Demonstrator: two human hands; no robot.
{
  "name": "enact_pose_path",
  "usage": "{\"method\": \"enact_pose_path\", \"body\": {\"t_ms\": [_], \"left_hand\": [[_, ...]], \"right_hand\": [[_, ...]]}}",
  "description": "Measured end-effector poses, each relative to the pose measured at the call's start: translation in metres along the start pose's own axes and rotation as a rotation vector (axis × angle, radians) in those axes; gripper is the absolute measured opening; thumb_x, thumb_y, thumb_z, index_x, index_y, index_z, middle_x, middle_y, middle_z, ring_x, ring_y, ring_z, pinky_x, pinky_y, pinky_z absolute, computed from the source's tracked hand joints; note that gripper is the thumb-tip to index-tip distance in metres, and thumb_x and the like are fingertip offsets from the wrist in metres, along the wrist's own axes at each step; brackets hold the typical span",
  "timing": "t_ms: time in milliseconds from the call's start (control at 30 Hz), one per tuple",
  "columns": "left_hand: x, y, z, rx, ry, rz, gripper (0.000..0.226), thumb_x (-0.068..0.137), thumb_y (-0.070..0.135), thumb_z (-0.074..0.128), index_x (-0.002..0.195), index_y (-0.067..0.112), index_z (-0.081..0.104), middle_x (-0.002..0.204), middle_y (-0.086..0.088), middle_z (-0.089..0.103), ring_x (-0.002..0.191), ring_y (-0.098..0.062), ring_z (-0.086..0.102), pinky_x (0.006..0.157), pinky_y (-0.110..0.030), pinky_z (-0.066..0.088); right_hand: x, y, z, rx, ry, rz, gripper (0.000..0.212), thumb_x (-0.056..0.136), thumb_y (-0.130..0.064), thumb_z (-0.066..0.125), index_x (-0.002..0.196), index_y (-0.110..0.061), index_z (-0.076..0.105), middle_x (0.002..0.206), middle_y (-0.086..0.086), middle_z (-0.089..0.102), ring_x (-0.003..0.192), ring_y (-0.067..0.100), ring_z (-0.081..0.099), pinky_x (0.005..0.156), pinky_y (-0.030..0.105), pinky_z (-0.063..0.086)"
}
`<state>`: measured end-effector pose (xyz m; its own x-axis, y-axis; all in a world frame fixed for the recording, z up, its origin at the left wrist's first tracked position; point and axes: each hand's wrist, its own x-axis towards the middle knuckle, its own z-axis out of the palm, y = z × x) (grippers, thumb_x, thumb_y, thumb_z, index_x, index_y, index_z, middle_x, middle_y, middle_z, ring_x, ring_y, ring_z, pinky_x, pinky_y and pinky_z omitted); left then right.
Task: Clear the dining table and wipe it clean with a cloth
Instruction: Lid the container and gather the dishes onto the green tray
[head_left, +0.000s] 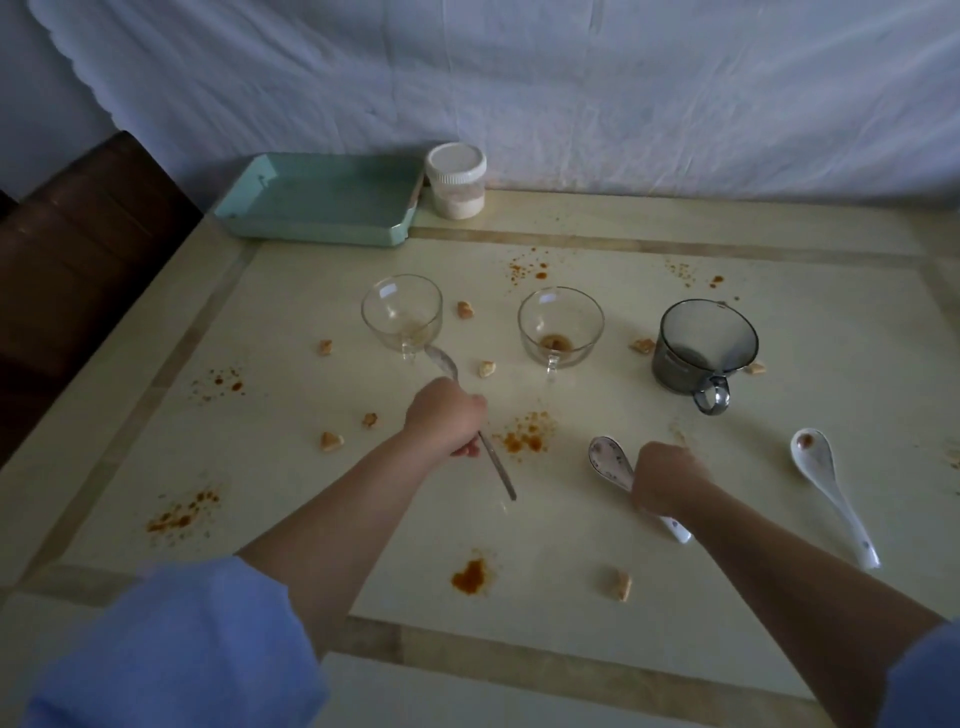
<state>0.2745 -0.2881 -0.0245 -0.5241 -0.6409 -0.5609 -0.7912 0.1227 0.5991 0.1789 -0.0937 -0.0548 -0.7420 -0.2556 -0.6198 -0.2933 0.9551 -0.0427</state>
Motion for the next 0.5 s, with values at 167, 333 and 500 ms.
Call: {"method": "enact_pose_path", "body": {"t_ms": [167, 333, 500], "left_hand": [[0.023, 0.031, -0.05, -0.031, 0.093, 0.062, 0.03, 0.092, 0.009, 0.036, 0.065, 0.003, 0.048, 0.047, -0.007, 0.061, 0.035, -0.018, 0.056, 0.032, -0.014, 0.032], [0.041, 0.054, -0.082, 0.176, 0.119, 0.02, 0.027, 0.088, -0.004, 0.05, 0.114, -0.002, 0.055, 0.09, -0.017, 0.067, 0.075, -0.03, 0.065, 0.058, -0.036, 0.048], [0.06, 0.057, -0.092, 0.505, 0.121, 0.03, 0.042, 0.085, -0.001, 0.046, 0.127, 0.0, 0.051, 0.048, -0.015, 0.064, 0.055, -0.025, 0.056, 0.046, -0.024, 0.037]], "right_hand": [[-0.007, -0.009, -0.019, -0.088, -0.173, -0.065, 0.033, 0.087, -0.016, 0.058, 0.117, -0.002, 0.063, 0.089, 0.002, 0.072, 0.09, 0.017, 0.065, 0.073, 0.021, 0.048], [-0.005, -0.03, -0.069, 0.161, -0.29, -0.067, 0.024, 0.087, -0.015, 0.066, 0.098, 0.005, 0.069, 0.063, 0.002, 0.064, 0.047, 0.008, 0.059, 0.042, 0.017, 0.044], [0.013, -0.058, -0.112, 0.397, -0.044, -0.119, 0.018, 0.083, -0.018, 0.07, 0.083, 0.0, 0.07, 0.062, 0.001, 0.065, 0.049, 0.009, 0.057, 0.043, 0.015, 0.042]]}}
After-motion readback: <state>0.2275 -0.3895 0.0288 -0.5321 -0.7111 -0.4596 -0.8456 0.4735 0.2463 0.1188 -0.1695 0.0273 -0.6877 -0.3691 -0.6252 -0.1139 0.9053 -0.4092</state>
